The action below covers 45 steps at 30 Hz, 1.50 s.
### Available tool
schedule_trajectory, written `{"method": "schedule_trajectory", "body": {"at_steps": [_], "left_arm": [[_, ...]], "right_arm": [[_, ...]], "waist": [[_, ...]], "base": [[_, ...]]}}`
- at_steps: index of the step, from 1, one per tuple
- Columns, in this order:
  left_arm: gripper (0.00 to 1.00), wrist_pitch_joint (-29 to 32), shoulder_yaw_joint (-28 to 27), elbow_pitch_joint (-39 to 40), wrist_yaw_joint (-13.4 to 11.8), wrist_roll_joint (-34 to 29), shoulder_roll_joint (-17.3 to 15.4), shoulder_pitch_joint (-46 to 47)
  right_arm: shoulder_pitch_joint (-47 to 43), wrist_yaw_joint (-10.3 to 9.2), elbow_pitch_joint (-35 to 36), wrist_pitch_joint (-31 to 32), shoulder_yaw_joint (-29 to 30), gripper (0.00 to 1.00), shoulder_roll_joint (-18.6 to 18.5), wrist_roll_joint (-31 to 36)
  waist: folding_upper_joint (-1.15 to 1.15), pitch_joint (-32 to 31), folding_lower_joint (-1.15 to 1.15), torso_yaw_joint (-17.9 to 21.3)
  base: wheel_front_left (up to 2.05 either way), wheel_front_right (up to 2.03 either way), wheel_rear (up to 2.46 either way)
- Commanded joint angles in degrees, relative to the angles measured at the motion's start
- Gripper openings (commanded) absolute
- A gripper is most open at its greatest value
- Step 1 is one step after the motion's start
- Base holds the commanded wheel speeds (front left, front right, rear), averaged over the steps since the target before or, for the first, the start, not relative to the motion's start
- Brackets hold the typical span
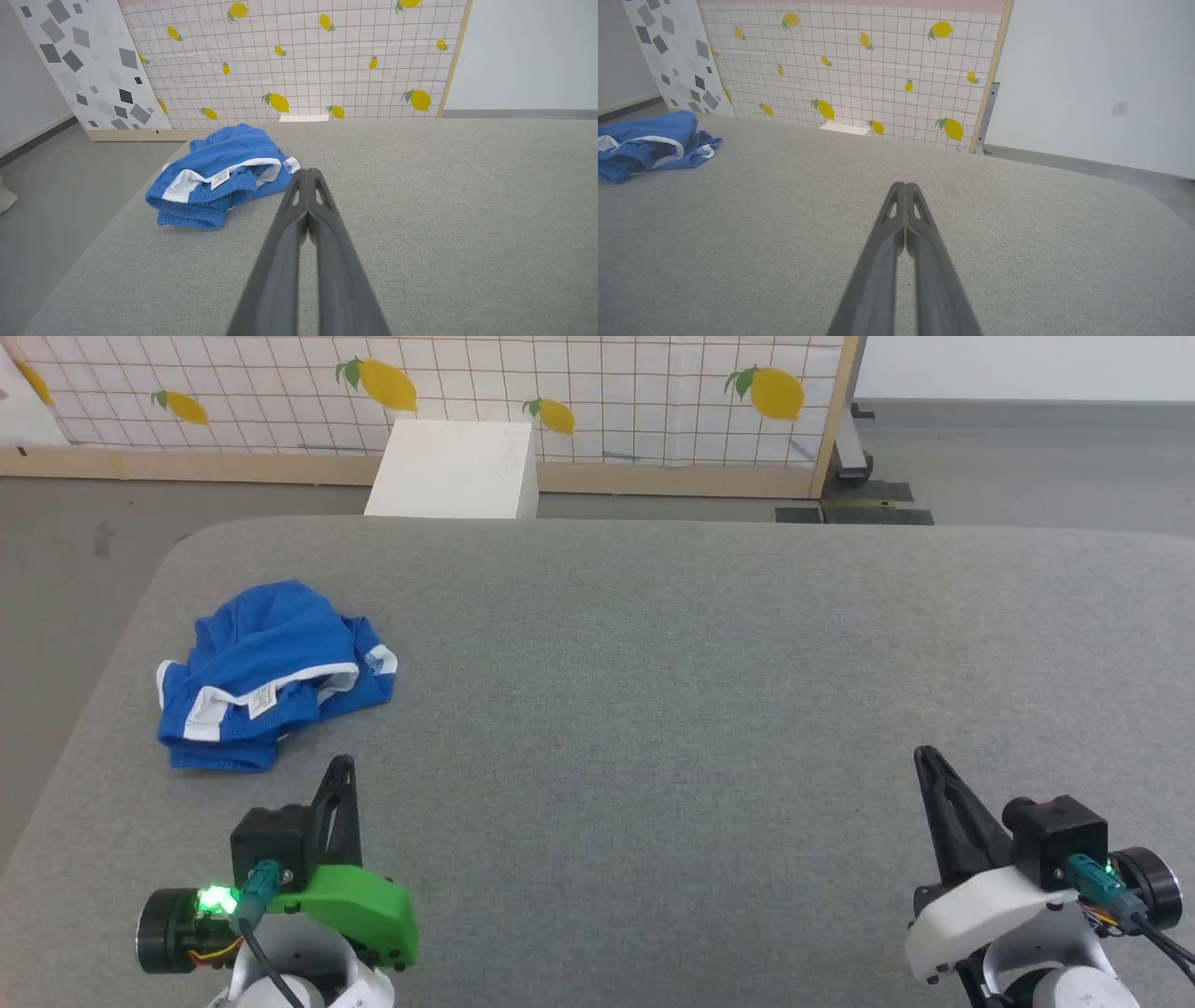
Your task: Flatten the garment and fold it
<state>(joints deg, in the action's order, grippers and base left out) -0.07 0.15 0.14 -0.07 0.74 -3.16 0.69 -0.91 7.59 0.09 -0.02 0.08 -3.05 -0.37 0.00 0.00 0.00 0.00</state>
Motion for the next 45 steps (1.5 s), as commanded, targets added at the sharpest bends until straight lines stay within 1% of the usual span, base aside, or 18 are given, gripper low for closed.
{"method": "schedule_trajectory", "body": {"at_steps": [1,34,35,45], "left_arm": [[0.0,0.1,-0.1,-0.1,0.1,-0.7,0.3,-0.7],[0.0,0.1,-0.1,-0.1,0.1,-0.7,0.3,-0.7],[1.0,0.0,0.0,0.0,0.0,0.0,0.0,0.0],[1.0,0.0,0.2,0.0,0.0,0.3,0.0,0.0]], "right_arm": [[0.9,-0.1,-0.1,0.0,-0.1,0.0,0.2,0.4],[0.9,-0.1,-0.1,0.0,-0.1,0.0,0.2,0.4],[0.0,0.0,0.0,0.0,0.0,1.0,0.0,0.0],[0.0,0.0,0.0,0.0,0.0,1.0,0.0,0.0]], "waist": [[0.0,0.0,0.0,0.0],[0.0,0.0,0.0,0.0],[0.0,0.0,0.0,0.0],[0.0,0.0,0.0,0.0]], "base": [[0.0,0.0,0.0],[0.0,0.0,0.0],[0.0,0.0,0.0],[0.0,0.0,0.0]]}}
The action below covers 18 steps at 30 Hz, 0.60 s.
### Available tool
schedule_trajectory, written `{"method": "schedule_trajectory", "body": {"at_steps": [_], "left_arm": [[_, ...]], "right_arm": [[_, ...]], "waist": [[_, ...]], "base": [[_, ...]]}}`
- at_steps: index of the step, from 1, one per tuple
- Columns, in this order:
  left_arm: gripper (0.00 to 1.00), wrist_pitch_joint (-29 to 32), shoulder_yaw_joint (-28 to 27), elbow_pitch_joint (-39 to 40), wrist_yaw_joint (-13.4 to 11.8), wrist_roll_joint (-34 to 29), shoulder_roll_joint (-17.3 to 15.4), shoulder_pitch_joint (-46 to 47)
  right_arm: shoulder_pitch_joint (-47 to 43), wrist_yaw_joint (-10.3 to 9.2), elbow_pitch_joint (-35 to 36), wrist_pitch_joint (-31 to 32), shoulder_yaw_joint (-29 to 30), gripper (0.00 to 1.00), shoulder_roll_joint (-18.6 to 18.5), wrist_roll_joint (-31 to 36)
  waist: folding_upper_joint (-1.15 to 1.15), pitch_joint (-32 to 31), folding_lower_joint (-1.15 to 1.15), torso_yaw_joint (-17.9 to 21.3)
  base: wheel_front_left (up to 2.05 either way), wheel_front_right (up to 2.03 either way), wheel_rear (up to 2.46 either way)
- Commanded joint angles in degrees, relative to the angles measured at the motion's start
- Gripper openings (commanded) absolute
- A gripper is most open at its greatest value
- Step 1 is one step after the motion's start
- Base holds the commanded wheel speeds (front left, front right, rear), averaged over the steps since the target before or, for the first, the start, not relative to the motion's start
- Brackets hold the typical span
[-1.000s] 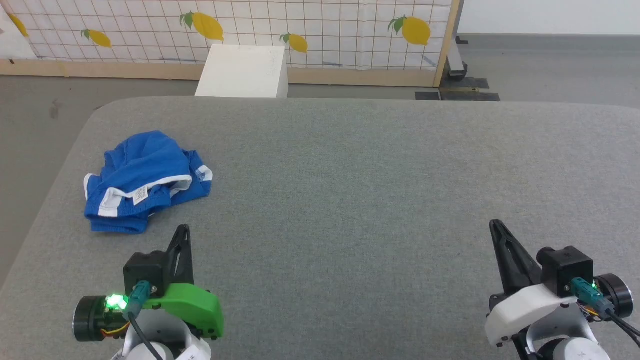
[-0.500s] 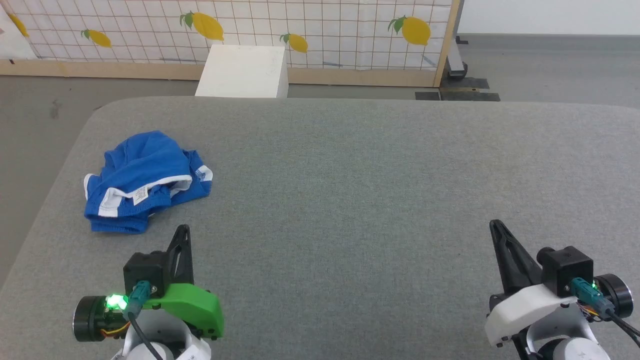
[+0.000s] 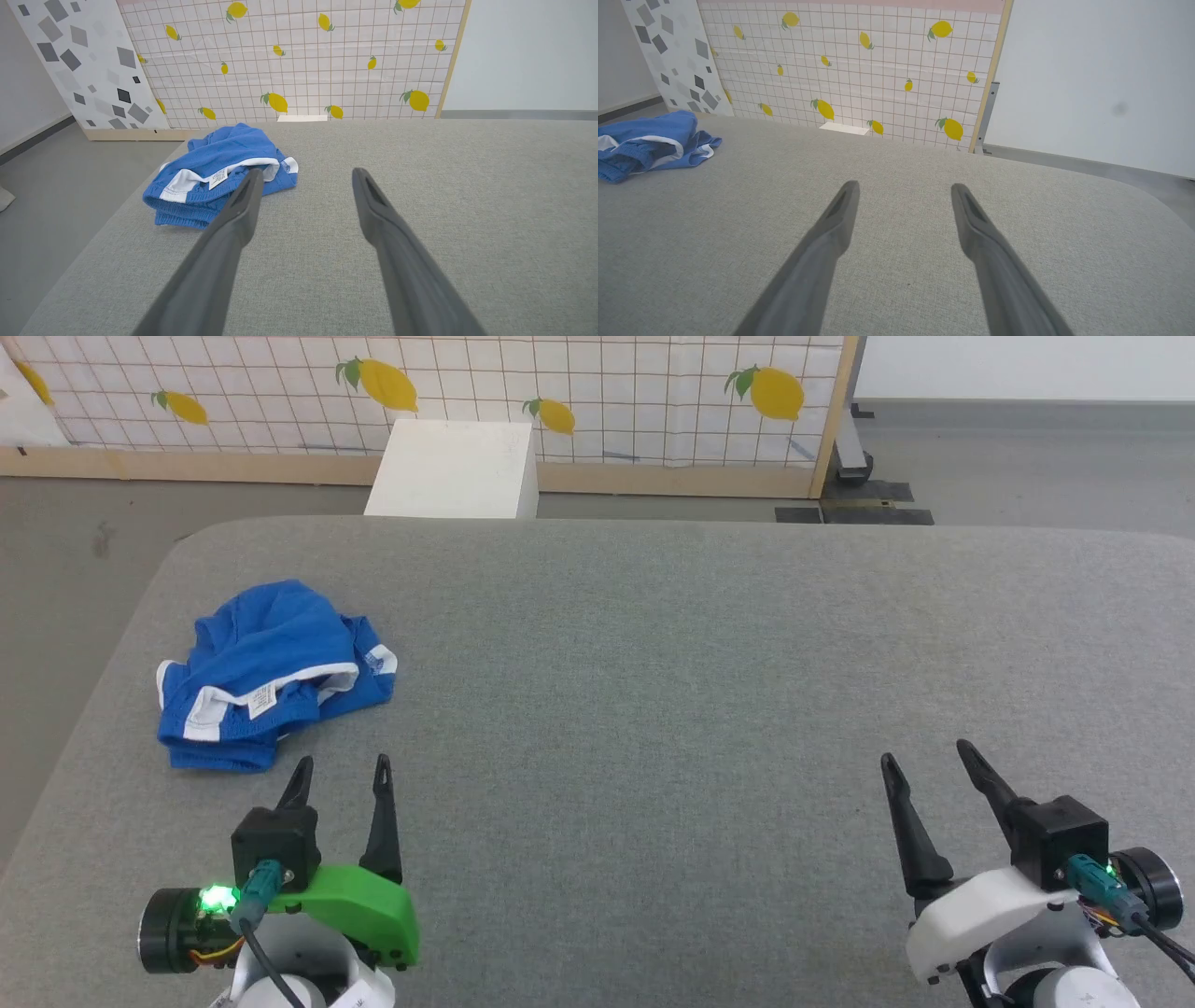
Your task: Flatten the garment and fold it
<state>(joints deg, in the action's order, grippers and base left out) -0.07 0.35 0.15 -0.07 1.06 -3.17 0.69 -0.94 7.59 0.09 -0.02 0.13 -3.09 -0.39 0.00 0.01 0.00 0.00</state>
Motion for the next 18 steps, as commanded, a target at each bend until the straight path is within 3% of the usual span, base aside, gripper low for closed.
{"method": "schedule_trajectory", "body": {"at_steps": [1,18], "left_arm": [[1.0,0.0,0.0,0.0,0.0,0.0,0.0,0.0],[1.0,0.2,0.1,-0.1,-0.1,0.0,-0.1,-0.1]], "right_arm": [[0.1,0.0,0.0,0.0,0.0,1.0,0.0,0.0],[0.3,-0.02,0.1,-0.9,0.0,1.0,0.0,-0.3]], "waist": [[0.0,0.0,0.0,0.0],[0.0,0.0,0.0,0.0]], "base": [[0.0,0.0,0.0],[0.0,0.0,0.0]]}}
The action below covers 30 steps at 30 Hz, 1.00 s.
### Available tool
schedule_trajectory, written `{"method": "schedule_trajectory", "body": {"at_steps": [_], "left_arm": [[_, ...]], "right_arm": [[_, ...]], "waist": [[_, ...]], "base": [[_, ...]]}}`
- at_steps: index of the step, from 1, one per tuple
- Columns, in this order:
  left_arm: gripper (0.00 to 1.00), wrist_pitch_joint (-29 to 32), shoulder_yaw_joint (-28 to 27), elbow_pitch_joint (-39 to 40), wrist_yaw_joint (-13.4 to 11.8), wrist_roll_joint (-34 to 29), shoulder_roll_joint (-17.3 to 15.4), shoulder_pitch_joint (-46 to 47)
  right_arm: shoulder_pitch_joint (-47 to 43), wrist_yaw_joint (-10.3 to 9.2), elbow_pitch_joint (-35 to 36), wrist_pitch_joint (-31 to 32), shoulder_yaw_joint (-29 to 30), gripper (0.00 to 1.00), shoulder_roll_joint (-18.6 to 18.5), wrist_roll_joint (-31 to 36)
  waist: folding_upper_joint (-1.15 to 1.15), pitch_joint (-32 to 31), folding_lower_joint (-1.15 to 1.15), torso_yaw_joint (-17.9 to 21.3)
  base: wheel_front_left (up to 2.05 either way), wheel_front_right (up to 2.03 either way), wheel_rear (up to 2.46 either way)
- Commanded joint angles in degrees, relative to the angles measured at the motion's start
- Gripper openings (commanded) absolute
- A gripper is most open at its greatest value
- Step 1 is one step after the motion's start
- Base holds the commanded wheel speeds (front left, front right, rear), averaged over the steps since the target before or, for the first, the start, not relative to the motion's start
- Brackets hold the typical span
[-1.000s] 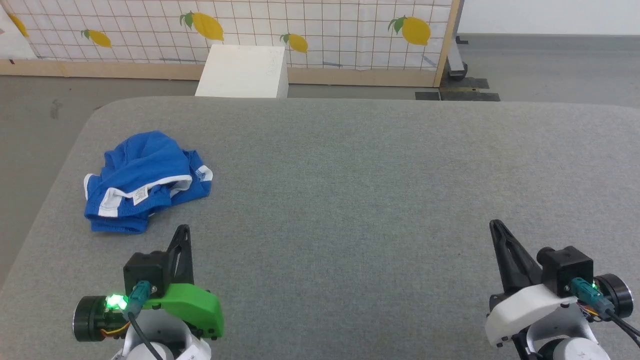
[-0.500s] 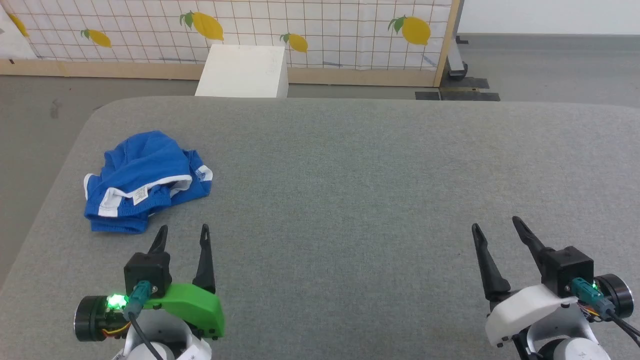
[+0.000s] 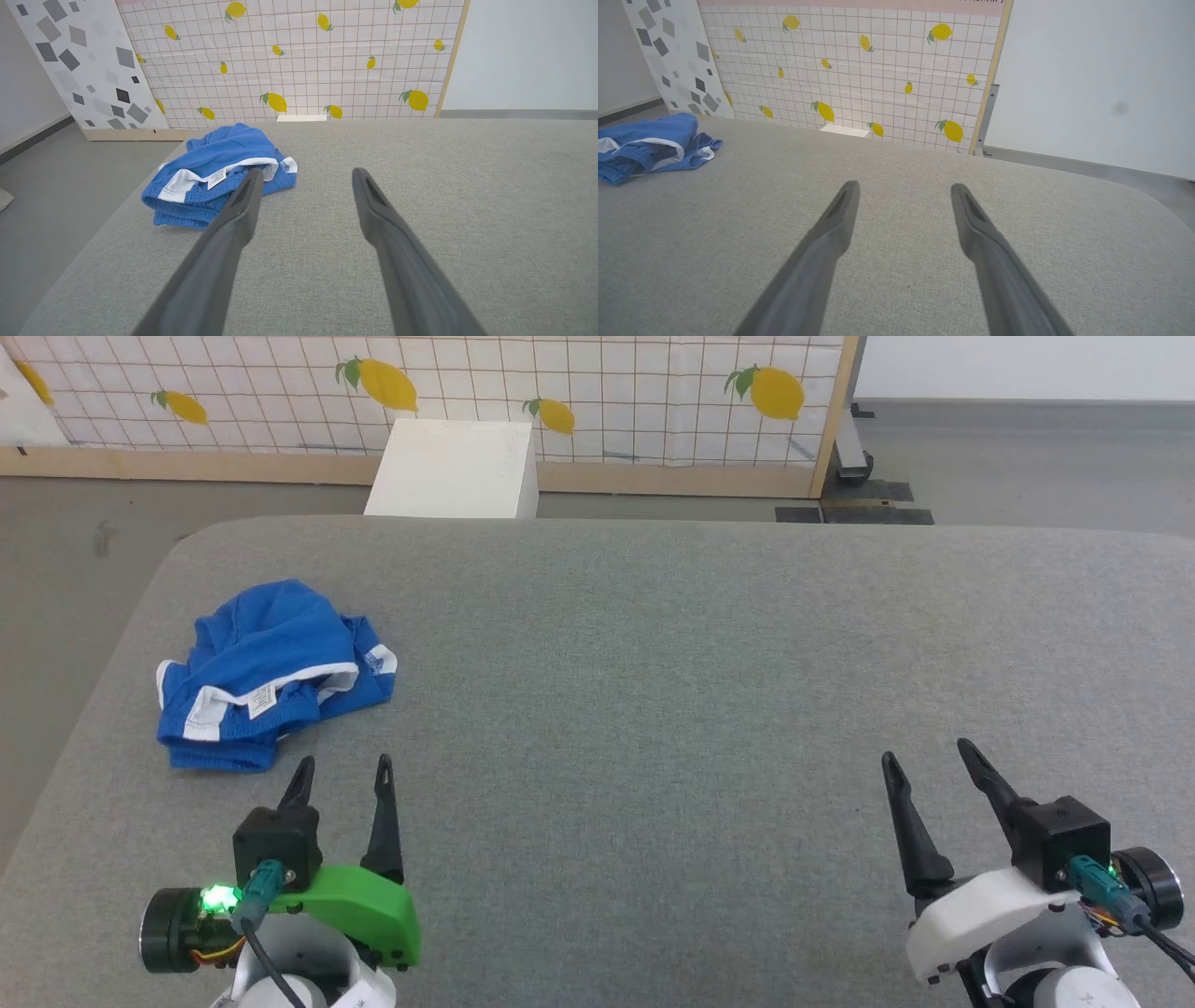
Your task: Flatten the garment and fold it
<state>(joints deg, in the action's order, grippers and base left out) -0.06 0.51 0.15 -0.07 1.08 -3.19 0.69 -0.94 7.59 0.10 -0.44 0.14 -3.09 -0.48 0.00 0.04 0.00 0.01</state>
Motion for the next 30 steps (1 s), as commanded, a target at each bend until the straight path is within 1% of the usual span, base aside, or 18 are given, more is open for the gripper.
{"method": "schedule_trajectory", "body": {"at_steps": [1,30], "left_arm": [[1.0,0.1,0.0,-0.1,-0.1,0.0,-0.1,-0.1],[1.0,0.0,0.9,-0.2,-0.7,0.4,-0.7,-0.4]], "right_arm": [[0.3,-0.02,0.1,-0.5,0.0,1.0,0.0,-0.2],[0.6,-0.04,0.1,-1.4,0.2,1.0,0.1,-1.1]], "waist": [[0.0,0.0,0.0,0.0],[0.0,0.0,0.0,0.0]], "base": [[0.0,0.0,0.0],[0.0,0.0,0.0]]}}
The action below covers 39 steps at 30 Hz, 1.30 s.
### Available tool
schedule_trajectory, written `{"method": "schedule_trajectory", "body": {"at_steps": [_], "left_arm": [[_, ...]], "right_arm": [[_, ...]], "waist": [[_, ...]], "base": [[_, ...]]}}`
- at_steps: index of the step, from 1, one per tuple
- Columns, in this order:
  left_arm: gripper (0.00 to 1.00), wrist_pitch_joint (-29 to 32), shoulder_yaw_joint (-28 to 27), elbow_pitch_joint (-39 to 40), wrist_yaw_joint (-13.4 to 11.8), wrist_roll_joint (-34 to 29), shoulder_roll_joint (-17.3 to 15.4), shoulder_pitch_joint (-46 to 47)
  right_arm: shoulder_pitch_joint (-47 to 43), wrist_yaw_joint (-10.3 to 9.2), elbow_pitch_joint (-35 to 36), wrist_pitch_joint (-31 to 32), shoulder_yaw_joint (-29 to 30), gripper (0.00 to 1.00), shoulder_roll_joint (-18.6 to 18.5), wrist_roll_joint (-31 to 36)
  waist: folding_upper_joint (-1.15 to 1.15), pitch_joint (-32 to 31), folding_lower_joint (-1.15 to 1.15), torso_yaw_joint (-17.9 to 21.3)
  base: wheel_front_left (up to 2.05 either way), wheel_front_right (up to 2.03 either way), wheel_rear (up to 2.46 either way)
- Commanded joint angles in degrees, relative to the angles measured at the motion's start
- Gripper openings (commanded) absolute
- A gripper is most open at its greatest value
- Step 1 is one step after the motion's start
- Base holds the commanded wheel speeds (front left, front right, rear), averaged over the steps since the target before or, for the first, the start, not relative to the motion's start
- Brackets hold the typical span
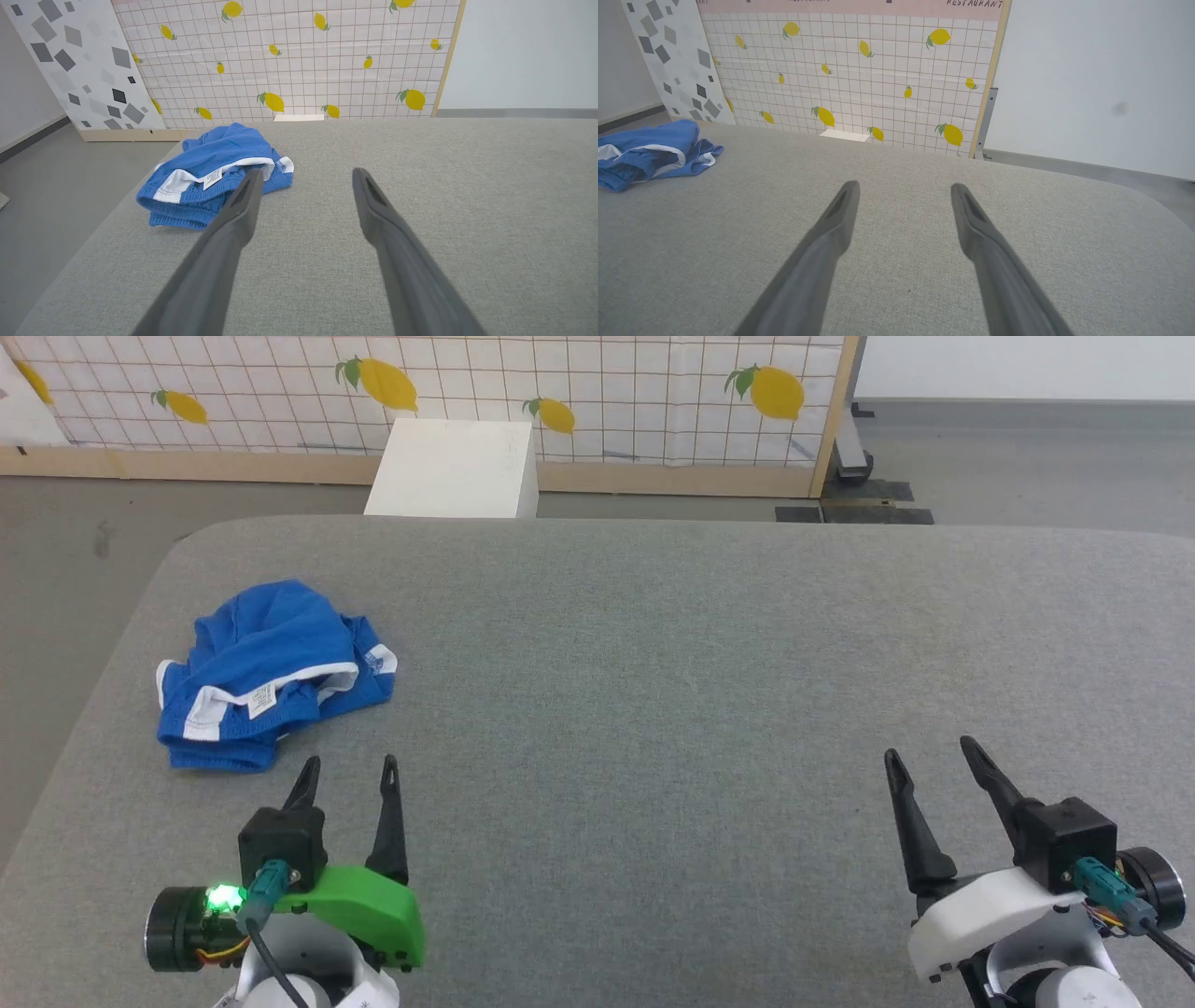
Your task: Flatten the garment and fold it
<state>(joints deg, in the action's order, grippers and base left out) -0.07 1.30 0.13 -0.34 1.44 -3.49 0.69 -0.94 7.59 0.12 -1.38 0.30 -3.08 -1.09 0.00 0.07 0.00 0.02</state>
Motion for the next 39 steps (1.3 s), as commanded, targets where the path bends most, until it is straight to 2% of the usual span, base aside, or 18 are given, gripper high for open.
{"method": "schedule_trajectory", "body": {"at_steps": [1,23,31,39], "left_arm": [[1.0,0.0,0.2,-0.2,-0.4,0.1,-0.4,-0.4],[1.0,0.5,1.4,-0.3,-0.9,0.8,-1.4,0.1],[1.0,0.9,2.1,-0.5,-1.0,0.7,-2.2,0.9],[1.0,1.0,2.7,-1.2,-1.5,0.4,-2.9,1.2]], "right_arm": [[0.6,-0.04,0.1,-0.5,0.0,1.0,0.1,-0.4],[0.7,-0.06,0.3,0.0,-0.6,1.0,0.1,-1.2],[0.8,-0.07,0.4,-0.2,-1.3,1.0,-0.2,-1.7],[0.7,-0.07,-0.1,-0.6,-2.8,1.0,-0.5,-2.5]], "waist": [[0.0,0.0,0.0,0.0],[0.0,1.7,0.0,-1.1],[0.0,2.5,0.0,-4.3],[0.0,2.1,0.0,-9.4]], "base": [[0.0,0.0,0.0],[0.0,0.0,0.0],[0.0,0.0,0.0],[0.0,0.0,0.0]]}}
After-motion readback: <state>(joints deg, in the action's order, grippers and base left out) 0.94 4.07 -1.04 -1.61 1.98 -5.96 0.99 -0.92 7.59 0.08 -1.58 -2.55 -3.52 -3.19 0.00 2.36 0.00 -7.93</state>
